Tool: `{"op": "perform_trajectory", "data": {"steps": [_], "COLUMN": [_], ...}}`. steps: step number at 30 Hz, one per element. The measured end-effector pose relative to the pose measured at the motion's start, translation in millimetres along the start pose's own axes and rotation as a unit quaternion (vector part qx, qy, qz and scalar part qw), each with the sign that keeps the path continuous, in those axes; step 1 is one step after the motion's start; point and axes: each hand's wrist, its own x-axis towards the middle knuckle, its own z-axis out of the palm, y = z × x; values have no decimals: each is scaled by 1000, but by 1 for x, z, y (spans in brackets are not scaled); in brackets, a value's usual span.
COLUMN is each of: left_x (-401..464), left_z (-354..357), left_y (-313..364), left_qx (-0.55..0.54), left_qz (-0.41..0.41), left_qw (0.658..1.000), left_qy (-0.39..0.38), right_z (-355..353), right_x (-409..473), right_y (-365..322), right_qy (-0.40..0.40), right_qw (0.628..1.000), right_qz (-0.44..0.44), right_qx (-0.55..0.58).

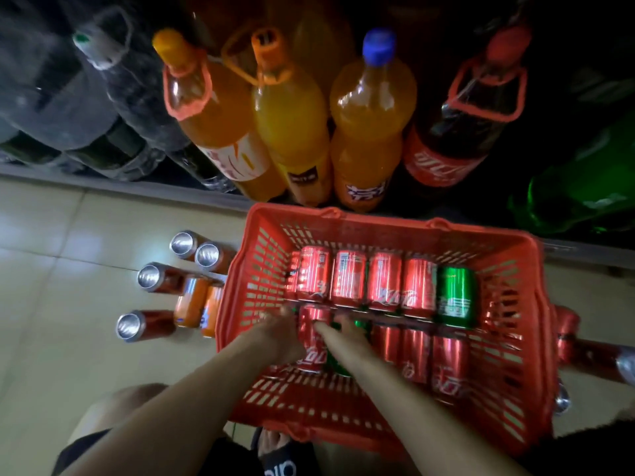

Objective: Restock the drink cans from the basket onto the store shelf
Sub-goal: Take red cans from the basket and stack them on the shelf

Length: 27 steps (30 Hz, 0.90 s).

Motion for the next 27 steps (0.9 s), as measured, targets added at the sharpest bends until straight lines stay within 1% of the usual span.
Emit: {"op": "perform_trajectory", "data": {"steps": [3, 5, 7, 9, 13, 17, 22, 27], "left_x": [15, 25, 24, 21, 24, 25, 28, 25], "left_z": [6, 11, 9, 8, 11, 11, 12, 9], "left_y": [-2, -4, -3, 0, -1, -4, -13, -17], "left_qx": [18, 35, 53, 43, 46, 0, -68, -106], "left_qz": [-7, -7, -14, -24, 4, 37, 72, 91], "left_qw": [1000, 999, 998, 999, 999, 999, 993, 989], "left_qy": [10, 21, 15, 16, 15, 31, 60, 54], "right_z": [16, 24, 30, 30, 24, 32, 39, 27], "right_x": [18, 24, 27, 32, 29, 31, 34, 25], "right_y": [13, 18, 22, 26, 28, 32, 39, 42], "right_qy": [3, 4, 13, 7, -16, -2, 51, 45], "right_qw": [998, 995, 990, 984, 968, 965, 969, 970], "right_qz": [19, 19, 12, 13, 14, 5, -8, -25], "right_qx": [55, 102, 143, 178, 249, 262, 243, 239]}}
